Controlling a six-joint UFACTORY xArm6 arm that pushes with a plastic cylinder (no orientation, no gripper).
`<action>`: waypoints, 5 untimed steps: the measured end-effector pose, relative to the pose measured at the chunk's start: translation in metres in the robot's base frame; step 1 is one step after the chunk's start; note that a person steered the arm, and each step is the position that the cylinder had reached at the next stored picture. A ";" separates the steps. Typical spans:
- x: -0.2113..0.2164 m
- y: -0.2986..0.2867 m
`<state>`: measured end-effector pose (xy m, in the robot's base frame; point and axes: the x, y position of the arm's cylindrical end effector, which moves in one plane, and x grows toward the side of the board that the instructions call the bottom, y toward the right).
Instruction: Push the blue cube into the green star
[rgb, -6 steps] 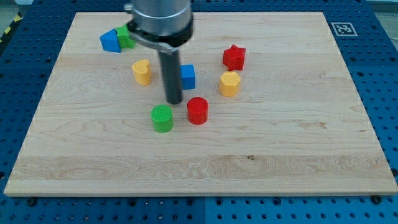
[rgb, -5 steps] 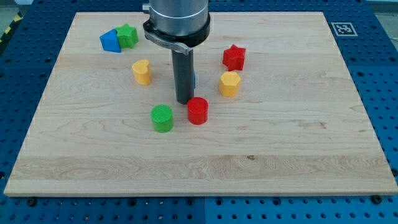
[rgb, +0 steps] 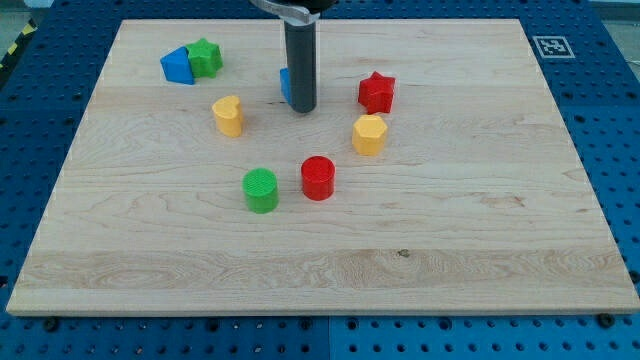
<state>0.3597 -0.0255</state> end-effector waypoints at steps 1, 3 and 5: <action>-0.022 0.007; -0.044 0.002; -0.076 -0.030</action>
